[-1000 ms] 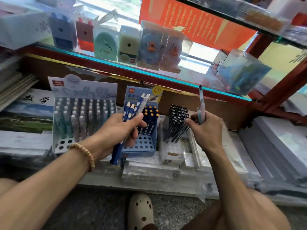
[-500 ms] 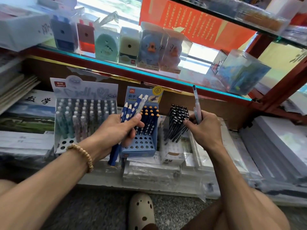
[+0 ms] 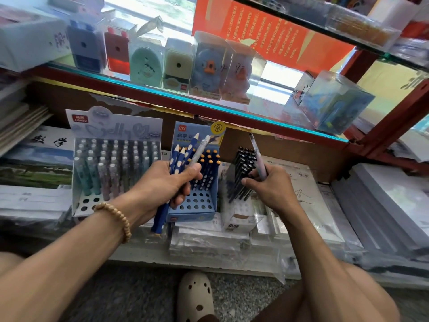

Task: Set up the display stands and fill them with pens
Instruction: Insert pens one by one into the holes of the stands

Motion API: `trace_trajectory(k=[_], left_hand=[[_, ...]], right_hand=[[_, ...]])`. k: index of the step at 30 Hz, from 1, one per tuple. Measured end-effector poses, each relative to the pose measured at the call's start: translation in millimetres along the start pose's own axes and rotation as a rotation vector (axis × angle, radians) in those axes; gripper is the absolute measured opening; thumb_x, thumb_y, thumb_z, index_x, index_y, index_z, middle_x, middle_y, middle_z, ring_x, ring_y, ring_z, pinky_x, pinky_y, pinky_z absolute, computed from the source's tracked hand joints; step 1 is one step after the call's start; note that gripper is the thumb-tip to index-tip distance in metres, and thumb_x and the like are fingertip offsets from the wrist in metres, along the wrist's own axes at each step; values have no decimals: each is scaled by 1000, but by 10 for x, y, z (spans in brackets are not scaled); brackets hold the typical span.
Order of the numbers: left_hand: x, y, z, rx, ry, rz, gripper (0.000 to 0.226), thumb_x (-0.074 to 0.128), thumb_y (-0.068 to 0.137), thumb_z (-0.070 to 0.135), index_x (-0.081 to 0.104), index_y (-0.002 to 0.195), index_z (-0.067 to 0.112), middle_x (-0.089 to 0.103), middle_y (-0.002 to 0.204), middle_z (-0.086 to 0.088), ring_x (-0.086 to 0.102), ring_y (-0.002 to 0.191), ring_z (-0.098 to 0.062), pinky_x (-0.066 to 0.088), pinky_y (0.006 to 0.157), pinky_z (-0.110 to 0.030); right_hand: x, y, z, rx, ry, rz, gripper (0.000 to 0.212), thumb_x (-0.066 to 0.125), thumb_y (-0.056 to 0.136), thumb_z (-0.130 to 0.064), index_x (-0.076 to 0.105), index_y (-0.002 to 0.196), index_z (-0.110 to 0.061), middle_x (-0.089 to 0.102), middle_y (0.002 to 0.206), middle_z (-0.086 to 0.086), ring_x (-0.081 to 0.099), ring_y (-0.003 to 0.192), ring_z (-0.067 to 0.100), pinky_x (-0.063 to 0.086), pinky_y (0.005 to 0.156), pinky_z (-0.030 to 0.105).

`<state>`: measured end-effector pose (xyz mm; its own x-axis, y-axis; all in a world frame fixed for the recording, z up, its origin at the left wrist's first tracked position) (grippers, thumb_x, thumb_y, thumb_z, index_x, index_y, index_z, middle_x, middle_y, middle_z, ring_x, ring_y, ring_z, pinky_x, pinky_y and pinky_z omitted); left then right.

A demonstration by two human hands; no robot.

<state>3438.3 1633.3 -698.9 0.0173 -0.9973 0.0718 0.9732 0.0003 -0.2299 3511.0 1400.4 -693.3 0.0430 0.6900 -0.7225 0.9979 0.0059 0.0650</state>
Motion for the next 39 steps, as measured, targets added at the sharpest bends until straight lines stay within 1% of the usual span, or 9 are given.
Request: trace_trajectory(k=[5, 10, 14, 16, 18, 21, 28, 36, 39], left_hand=[[-16, -4, 48, 38, 11, 10, 26, 70, 86, 28, 63, 89, 3, 53, 53, 1, 44, 40, -9, 38, 38, -17], [-42, -24, 86, 95, -61, 42, 17, 73, 84, 22, 65, 87, 7, 54, 59, 1, 45, 42, -8, 38, 39, -18], [-71, -37, 152, 158, -88, 76, 16, 75, 82, 21, 68, 89, 7, 56, 60, 1, 45, 42, -9, 37, 39, -18], [-87, -55, 166, 187, -93, 80, 15, 75, 81, 20, 69, 85, 7, 56, 59, -2, 44, 40, -9, 36, 38, -18], [-119, -65, 145, 192, -82, 105, 13, 77, 80, 17, 69, 83, 7, 57, 57, -3, 44, 39, -8, 35, 37, -17], [-178, -64, 95, 174, -65, 143, 11, 78, 80, 14, 70, 82, 6, 58, 58, -6, 44, 38, -8, 34, 37, -16], [-296, -99, 81, 123, -86, 184, 12, 74, 84, 11, 70, 87, 0, 58, 71, -18, 42, 41, -11, 35, 38, -19], [-485, -139, 92, 63, -316, 303, 8, 68, 89, 13, 66, 88, 6, 52, 57, 1, 41, 41, -7, 33, 36, -16], [-684, -183, 134, 57, -495, 392, 10, 66, 90, 15, 67, 87, 6, 62, 64, 1, 44, 42, -4, 35, 36, -14]], right_hand=[[-188, -91, -161, -8, 299, 20, 13, 65, 95, -21, 69, 92, -9, 73, 80, 6, 59, 52, 1, 45, 53, 19], [-77, -216, -392, -3, 685, -524, 27, 56, 95, -17, 65, 112, 2, 65, 79, 11, 43, 43, 7, 38, 43, 17], [199, -343, -632, -31, 649, -806, 29, 54, 92, -16, 61, 117, -2, 59, 76, 5, 45, 49, 9, 39, 47, 18], [375, -390, -734, -63, 583, -803, 14, 51, 99, -11, 63, 104, -8, 57, 74, 5, 45, 50, 9, 37, 46, 18], [528, -423, -809, -94, 532, -748, 22, 47, 103, -8, 59, 85, -9, 56, 69, 3, 46, 48, 9, 37, 46, 19], [669, -470, -896, -136, 493, -712, 29, 47, 104, -9, 55, 76, -9, 56, 64, 2, 45, 48, 10, 37, 46, 21], [755, -477, -1056, -176, 454, -742, 26, 48, 104, -15, 58, 81, -10, 57, 71, 5, 48, 53, 12, 39, 51, 25], [744, -434, -1073, -44, 735, -739, 25, 44, 105, -15, 65, 116, -8, 73, 92, 11, 69, 71, 19, 57, 68, 29], [717, -427, -1030, 63, 750, -731, 22, 46, 104, -18, 65, 111, -8, 73, 92, 16, 69, 63, 19, 56, 59, 28]])
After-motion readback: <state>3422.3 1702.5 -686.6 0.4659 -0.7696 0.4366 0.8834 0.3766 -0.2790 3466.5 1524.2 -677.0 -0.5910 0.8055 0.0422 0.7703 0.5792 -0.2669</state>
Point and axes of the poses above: each hand's wrist, its own y-axis towards the middle knuckle, its own x-axis out of the palm, z = x × y, the point moved 4 cm from there along y, towards the middle knuckle
